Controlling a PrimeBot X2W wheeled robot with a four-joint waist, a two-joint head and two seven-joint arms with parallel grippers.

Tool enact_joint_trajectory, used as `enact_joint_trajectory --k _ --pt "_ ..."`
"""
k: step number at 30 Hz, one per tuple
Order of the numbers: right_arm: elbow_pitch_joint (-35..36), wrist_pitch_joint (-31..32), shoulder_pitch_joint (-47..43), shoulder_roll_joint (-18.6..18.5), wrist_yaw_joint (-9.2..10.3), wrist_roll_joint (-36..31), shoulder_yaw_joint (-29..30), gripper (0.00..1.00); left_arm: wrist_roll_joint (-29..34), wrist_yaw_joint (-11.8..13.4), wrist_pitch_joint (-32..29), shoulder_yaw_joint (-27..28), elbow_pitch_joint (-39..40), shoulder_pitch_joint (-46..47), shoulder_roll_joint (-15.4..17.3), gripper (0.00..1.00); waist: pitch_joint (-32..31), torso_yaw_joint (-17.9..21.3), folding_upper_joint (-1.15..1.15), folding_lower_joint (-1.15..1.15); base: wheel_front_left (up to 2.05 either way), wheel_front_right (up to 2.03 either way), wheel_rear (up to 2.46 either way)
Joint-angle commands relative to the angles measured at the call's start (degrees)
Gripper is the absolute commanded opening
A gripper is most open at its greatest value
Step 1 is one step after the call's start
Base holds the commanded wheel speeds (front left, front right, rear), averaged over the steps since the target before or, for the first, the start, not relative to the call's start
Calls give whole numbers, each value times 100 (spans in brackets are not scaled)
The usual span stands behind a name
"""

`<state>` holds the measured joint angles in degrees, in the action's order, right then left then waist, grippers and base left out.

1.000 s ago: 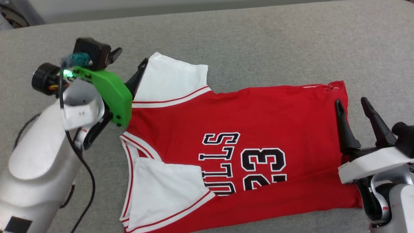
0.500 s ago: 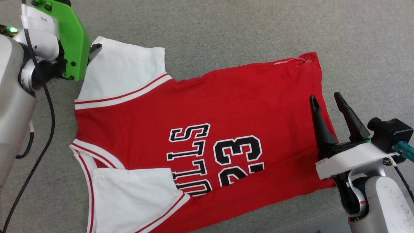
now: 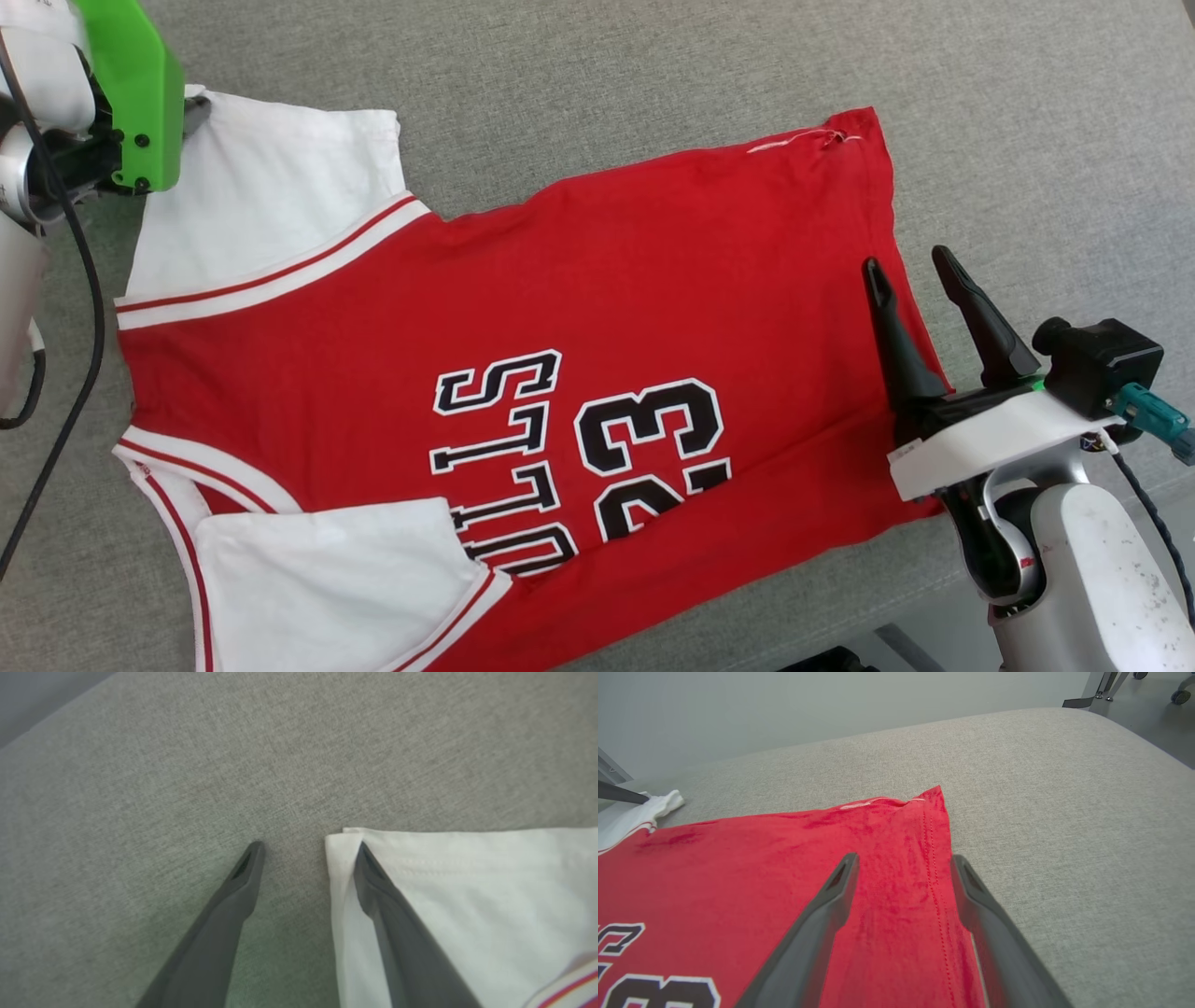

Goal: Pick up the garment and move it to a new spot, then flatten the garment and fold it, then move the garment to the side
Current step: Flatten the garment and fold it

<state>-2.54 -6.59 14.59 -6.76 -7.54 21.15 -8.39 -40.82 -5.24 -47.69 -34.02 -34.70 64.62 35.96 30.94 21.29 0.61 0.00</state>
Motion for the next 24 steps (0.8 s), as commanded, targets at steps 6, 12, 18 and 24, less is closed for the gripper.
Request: enact_joint_trajectory --k 6,12,18,24 --pt "-37 -39 165 -95 5 50 35 100 -108 -29 -10 -113 -130 -275 -129 0 -57 -102 -61 0 0 0 0" --pt "23 127 177 -264 5 -4 134 100 -329 -39 608 118 -34 -423 -280 0 -326 -282 -61 0 0 0 0" --pt "105 762 97 -554 5 -132 275 100 -539 -104 1124 221 203 -770 -381 0 -686 -556 -61 0 0 0 0" --pt "264 2015 154 -1018 5 -30 239 100 -642 -67 1411 291 819 -1101 -348 0 -929 -823 -61 0 0 0 0"
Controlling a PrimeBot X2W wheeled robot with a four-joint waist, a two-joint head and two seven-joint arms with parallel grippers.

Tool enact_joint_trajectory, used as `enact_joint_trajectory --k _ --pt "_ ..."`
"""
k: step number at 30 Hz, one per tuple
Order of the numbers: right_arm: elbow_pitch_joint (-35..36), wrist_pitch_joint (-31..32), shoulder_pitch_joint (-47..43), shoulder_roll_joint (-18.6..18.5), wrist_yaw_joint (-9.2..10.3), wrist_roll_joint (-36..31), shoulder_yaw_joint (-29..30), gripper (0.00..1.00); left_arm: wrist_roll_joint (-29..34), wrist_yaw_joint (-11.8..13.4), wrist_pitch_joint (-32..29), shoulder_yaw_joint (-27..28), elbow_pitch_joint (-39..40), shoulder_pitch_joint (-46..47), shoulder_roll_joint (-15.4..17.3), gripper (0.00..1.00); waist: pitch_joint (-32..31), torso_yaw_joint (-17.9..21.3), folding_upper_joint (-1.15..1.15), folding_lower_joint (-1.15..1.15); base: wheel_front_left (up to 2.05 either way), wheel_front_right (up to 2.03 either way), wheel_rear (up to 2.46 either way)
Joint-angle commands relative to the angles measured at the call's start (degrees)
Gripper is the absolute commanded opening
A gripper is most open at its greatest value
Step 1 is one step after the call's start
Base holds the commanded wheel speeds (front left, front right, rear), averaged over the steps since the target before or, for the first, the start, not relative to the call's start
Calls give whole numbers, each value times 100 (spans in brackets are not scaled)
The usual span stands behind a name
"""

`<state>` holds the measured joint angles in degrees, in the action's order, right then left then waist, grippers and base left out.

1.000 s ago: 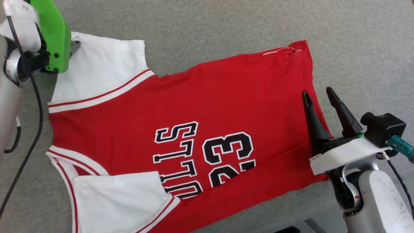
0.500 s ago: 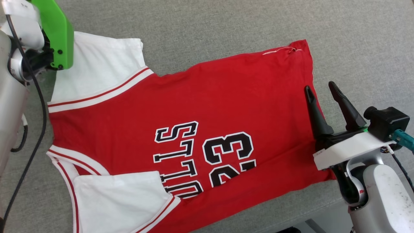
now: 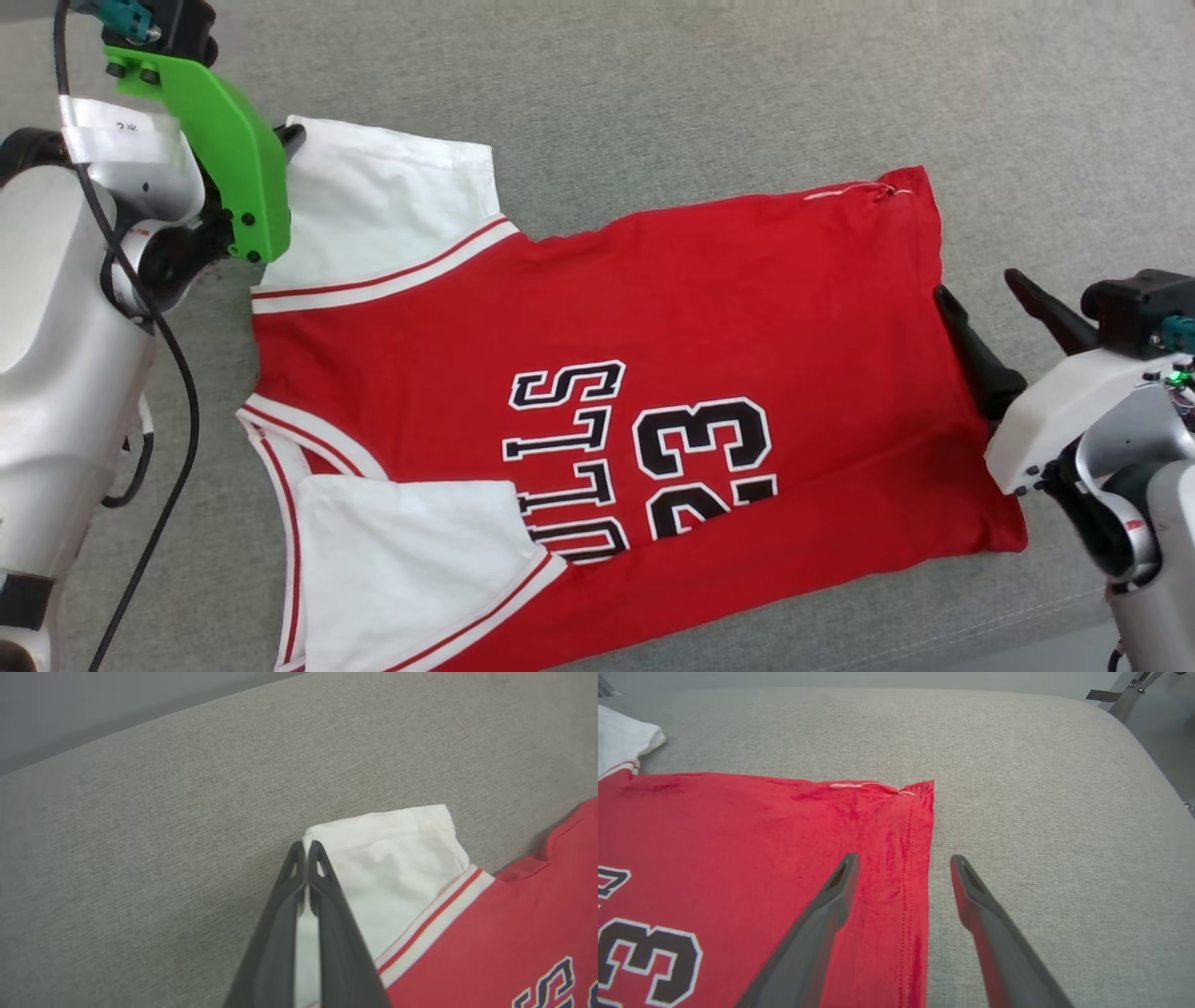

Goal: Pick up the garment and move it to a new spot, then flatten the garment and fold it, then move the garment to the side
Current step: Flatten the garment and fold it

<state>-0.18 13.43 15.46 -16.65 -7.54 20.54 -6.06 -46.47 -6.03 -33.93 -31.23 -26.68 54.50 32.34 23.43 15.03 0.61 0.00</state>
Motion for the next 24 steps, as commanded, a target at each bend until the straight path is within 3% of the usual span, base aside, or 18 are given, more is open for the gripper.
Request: enact_joint_trajectory --k 1,10,13,20,24 --pt "77 295 106 -130 5 77 27 100 -135 53 47 37 176 -159 -17 0 -201 -261 -61 0 0 0 0" --pt "300 2387 818 -862 5 550 208 100 -108 326 -74 -8 1868 -622 199 0 -35 -749 -61 0 0 0 0" --pt "75 2920 1136 -884 5 677 331 100 -70 444 -62 23 2448 -724 283 0 111 -903 -61 0 0 0 0" --pt "-650 3695 1777 -904 5 574 457 100 39 615 -81 -8 3435 -878 383 0 403 -1224 -61 0 0 0 0" --pt "-1008 3781 2000 -882 5 422 504 100 125 625 -74 -72 3713 -867 377 0 542 -1374 -61 0 0 0 0"
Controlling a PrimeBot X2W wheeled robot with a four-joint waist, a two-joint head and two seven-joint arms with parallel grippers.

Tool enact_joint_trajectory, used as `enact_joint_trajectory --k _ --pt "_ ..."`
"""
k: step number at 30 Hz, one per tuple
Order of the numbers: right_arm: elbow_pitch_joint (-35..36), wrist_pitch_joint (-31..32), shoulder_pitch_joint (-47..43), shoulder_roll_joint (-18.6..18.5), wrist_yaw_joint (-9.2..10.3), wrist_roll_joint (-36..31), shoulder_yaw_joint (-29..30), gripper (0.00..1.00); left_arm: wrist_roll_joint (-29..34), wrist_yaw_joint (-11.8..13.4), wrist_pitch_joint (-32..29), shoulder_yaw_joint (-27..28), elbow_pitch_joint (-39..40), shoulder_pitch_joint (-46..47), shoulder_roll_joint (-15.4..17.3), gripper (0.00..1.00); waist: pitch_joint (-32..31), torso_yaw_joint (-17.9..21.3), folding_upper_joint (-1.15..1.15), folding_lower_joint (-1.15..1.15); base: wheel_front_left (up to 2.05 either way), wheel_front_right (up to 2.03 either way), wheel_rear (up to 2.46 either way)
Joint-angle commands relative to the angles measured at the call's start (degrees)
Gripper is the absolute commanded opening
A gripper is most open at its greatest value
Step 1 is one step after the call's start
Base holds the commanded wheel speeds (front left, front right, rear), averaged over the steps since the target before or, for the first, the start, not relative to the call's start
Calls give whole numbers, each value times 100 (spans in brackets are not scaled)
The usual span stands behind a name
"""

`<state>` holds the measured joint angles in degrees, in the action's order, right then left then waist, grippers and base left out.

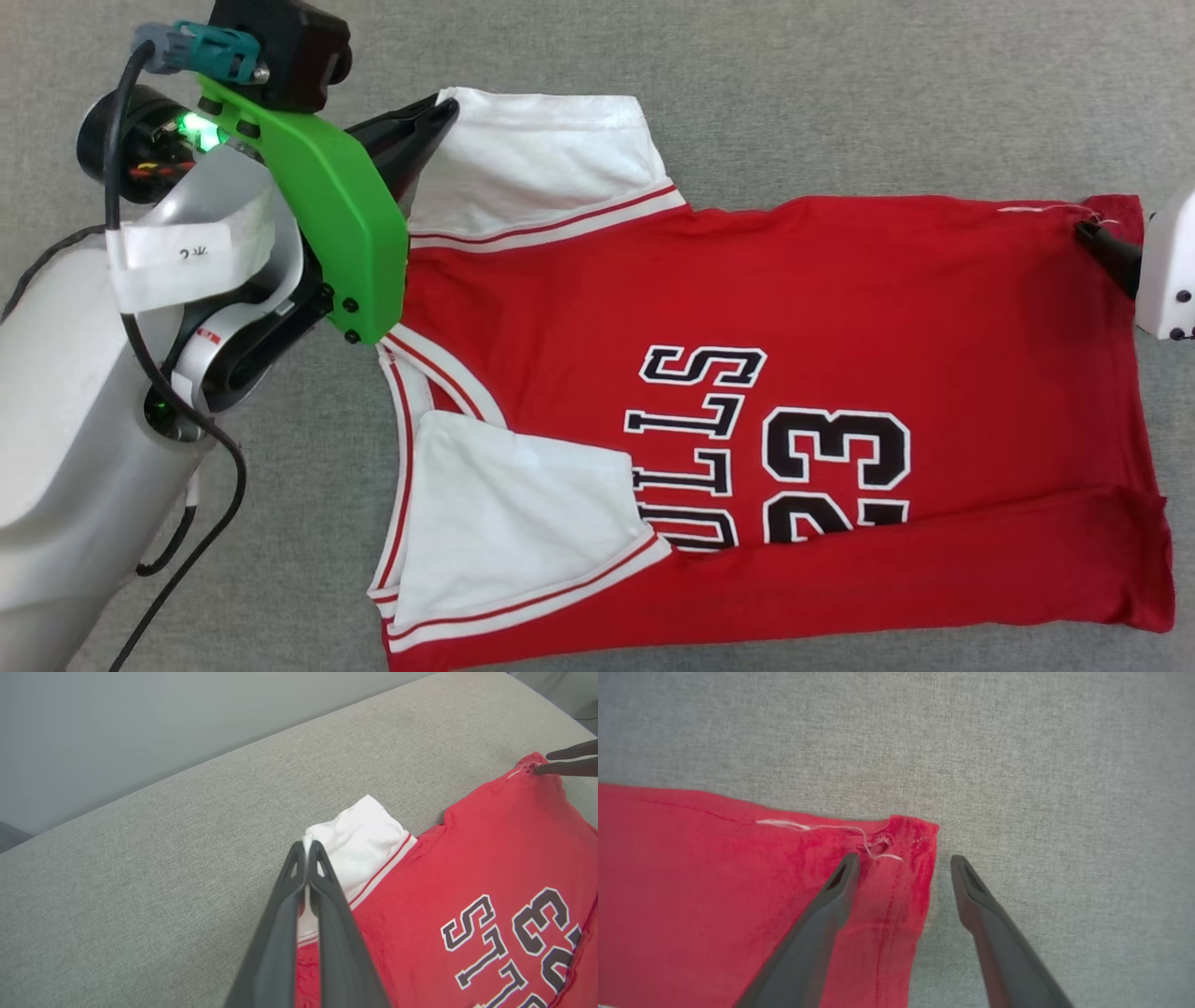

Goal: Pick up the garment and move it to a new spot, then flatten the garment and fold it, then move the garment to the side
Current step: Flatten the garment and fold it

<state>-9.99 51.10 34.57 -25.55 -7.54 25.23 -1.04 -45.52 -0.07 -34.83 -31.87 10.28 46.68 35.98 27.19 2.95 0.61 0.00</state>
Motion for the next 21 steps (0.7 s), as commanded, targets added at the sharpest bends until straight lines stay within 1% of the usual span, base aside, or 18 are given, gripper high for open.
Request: enact_joint_trajectory --k 1,7,8,9,10,11,12,21 --pt "-88 17 126 5 5 -82 1 100 44 34 19 -21 60 -84 6 0 195 -195 -61 0 0 0 0" --pt "-452 46 199 13 5 -221 -112 100 91 42 61 -79 239 -98 -28 0 297 -314 -61 0 0 0 0" --pt "-519 91 179 19 5 -226 -138 82 91 42 72 -80 246 -105 -29 0 298 -325 -61 0 0 0 0" --pt "-557 122 164 23 5 -223 -175 56 89 41 83 -81 245 -114 -28 0 295 -331 -61 0 0 0 0" --pt "-585 124 153 21 5 -225 -220 38 89 37 95 -83 236 -124 -24 0 287 -336 -61 0 0 0 0" --pt "-610 105 148 18 5 -227 -248 38 83 36 108 -84 220 -136 -28 0 269 -339 -61 0 0 0 0" --pt "-629 68 145 10 5 -228 -295 0 70 33 124 -85 196 -155 -32 0 242 -338 -61 0 0 0 0" --pt "-708 -915 133 -85 5 -162 -374 0 38 128 495 44 -135 -417 -49 0 -170 -289 -61 0 0 0 0"
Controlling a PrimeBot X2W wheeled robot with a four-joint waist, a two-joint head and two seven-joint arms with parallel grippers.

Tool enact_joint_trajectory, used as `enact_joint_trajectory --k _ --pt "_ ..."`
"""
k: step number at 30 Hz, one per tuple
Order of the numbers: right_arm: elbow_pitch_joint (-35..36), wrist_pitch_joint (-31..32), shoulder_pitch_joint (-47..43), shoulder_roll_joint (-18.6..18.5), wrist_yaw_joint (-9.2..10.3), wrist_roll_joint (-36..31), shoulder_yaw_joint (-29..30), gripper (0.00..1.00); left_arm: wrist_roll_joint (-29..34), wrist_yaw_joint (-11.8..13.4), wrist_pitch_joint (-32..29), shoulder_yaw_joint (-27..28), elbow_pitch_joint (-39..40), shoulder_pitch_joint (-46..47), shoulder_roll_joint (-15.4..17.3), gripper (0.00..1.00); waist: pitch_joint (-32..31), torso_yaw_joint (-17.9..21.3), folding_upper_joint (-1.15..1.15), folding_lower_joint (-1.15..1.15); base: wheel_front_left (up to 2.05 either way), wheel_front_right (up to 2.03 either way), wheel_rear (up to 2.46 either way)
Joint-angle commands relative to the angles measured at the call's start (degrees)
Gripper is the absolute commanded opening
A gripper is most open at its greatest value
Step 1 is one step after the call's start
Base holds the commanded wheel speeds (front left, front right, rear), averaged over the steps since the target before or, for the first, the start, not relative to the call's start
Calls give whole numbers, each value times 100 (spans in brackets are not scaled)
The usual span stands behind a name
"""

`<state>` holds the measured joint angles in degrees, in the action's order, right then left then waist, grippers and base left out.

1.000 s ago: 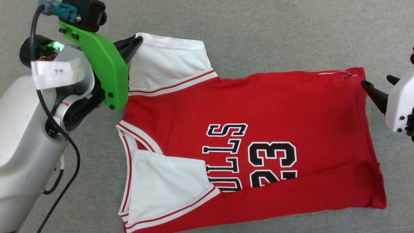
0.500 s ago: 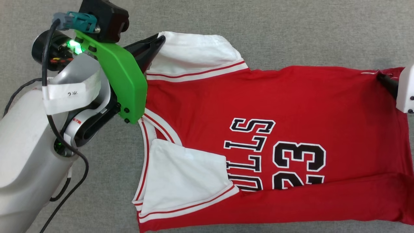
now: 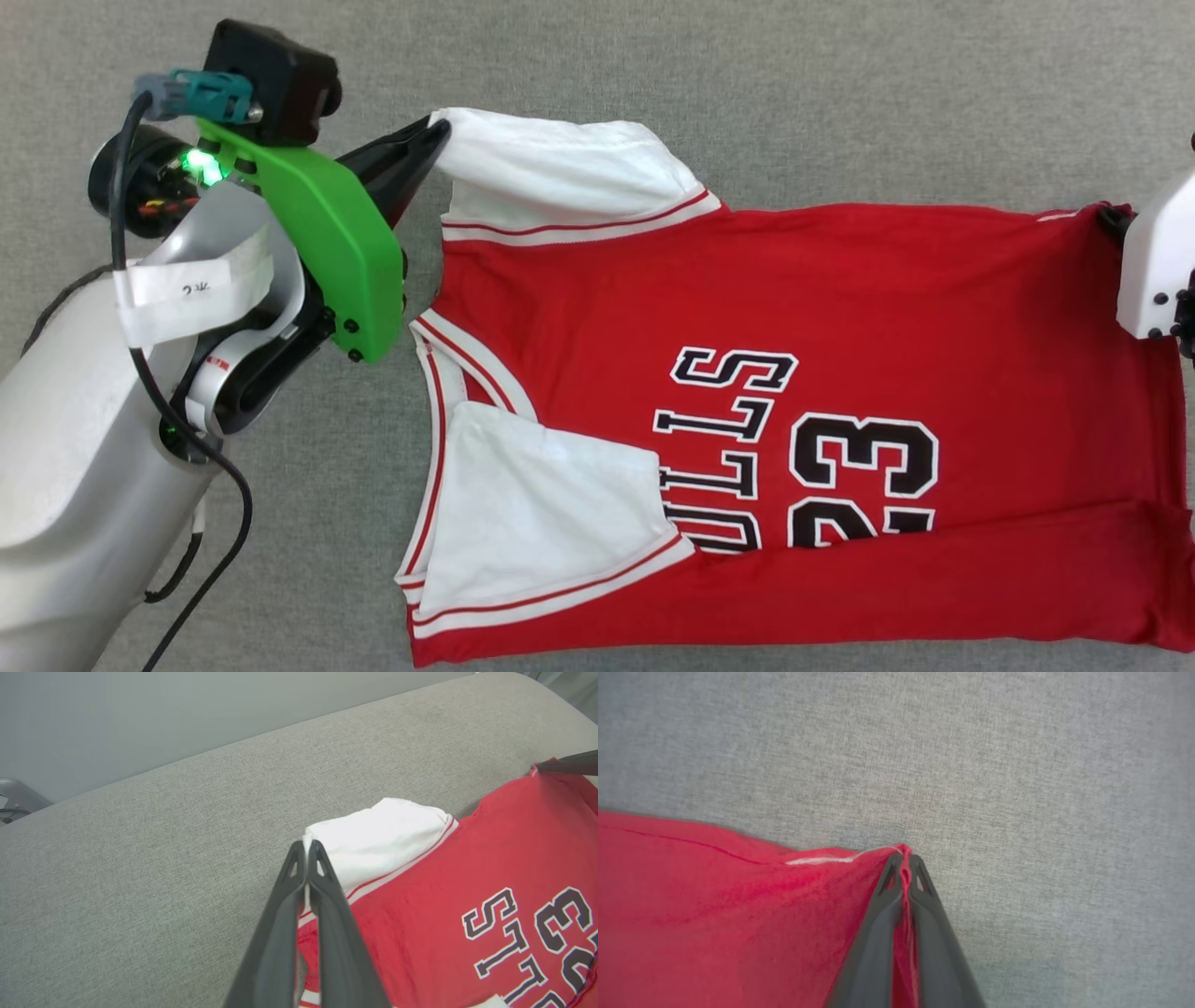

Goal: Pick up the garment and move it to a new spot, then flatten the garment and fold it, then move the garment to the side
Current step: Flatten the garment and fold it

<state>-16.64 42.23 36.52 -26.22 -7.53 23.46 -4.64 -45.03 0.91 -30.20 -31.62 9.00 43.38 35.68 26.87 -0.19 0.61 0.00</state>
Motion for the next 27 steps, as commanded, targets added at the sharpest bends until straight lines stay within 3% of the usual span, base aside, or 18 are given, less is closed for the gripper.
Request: enact_joint_trajectory --k 1,10,19,27 --pt "-46 -186 -86 -36 4 36 0 0 -18 45 97 40 -59 -143 -22 0 -220 32 -61 0 0 0 0" --pt "111 -1389 -743 -219 4 283 113 0 -199 156 453 75 -179 -837 -40 0 -964 22 -61 0 0 0 0" --pt "470 -2407 -1908 -341 4 1000 49 0 -416 402 730 98 182 -1767 -6 0 -1607 -134 -61 0 0 0 0" --pt "707 -2954 -2823 -782 4 1463 -341 0 -511 709 837 37 553 -2709 159 0 -1895 -252 -61 0 0 0 0"
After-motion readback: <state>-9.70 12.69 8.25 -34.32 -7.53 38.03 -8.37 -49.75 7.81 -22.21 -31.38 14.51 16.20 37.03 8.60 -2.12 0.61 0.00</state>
